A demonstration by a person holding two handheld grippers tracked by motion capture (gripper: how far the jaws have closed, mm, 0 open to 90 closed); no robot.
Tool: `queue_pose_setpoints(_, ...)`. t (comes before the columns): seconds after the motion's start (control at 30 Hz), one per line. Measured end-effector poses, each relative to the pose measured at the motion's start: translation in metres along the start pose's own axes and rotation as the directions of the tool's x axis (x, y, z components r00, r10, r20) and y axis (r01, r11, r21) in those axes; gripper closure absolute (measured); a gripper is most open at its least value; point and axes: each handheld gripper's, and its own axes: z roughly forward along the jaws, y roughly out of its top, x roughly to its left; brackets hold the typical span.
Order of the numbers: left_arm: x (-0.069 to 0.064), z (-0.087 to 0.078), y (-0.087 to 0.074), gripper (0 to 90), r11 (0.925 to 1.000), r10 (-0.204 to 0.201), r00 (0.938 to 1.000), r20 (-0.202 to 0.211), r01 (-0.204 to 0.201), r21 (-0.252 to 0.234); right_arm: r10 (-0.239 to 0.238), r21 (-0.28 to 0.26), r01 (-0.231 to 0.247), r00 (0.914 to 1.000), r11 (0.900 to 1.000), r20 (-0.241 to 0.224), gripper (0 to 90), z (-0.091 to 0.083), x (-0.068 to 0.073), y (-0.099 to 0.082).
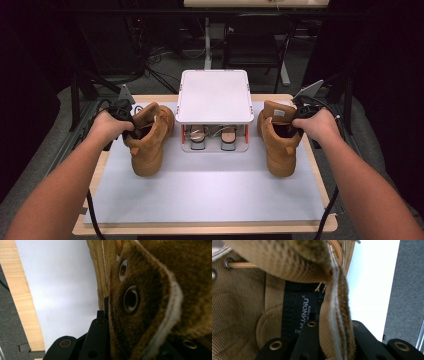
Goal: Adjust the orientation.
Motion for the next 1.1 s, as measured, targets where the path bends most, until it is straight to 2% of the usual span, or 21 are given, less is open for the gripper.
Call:
queue_pose_setpoints(0.07, 0.000, -0.002, 0.008, 87.3, 0.9997, -0.025, 0.9996, 0.013, 0.025, -0.005, 0.016, 0.005, -0.016, 0.9999, 0.9999, -0.002, 86.5, 0.001, 0.002, 0.008)
queue_pose_setpoints(0.17, 0.000, -0.005, 0.012, 87.3, 0.9992, -0.039, 0.9991, 0.018, 0.039, -0.006, 0.017, 0.016, -0.017, 0.9998, 0.9997, -0.006, 86.5, -0.001, 0.002, 0.013)
queue_pose_setpoints(0.23, 0.002, -0.009, 0.020, 87.3, 0.9980, -0.062, 0.9979, 0.020, 0.062, -0.012, 0.025, 0.007, -0.025, 0.9996, 0.9997, -0.009, 86.5, -0.004, 0.003, 0.021)
queue_pose_setpoints(0.47, 0.008, -0.017, 0.037, 87.3, 0.9936, -0.108, 0.9939, 0.022, 0.109, -0.028, 0.049, -0.007, -0.049, 0.9983, 0.9988, -0.032, 86.5, -0.014, -0.001, 0.040)
queue_pose_setpoints(0.63, 0.008, -0.023, 0.045, 87.3, 0.9915, -0.126, 0.9914, 0.037, 0.127, -0.029, 0.064, -0.026, -0.065, 0.9973, 0.9975, -0.036, 86.5, -0.024, -0.002, 0.052)
queue_pose_setpoints(0.83, 0.005, -0.030, 0.052, 87.3, 0.9921, -0.121, 0.9921, 0.033, 0.122, -0.028, 0.073, -0.034, -0.075, 0.9965, 0.9966, -0.040, 86.5, -0.035, -0.002, 0.059)
queue_pose_setpoints(0.97, 0.001, -0.038, 0.058, 87.2, 0.9905, -0.127, 0.9915, 0.031, 0.128, -0.051, 0.077, -0.050, -0.078, 0.9968, 0.9957, -0.020, 86.4, -0.044, 0.002, 0.064)
queue_pose_setpoints(1.1, 0.001, -0.044, 0.060, 87.2, 0.9860, -0.146, 0.9876, 0.059, 0.150, -0.073, 0.086, -0.065, -0.087, 0.9962, 0.9941, -0.017, 86.4, -0.053, 0.004, 0.068)
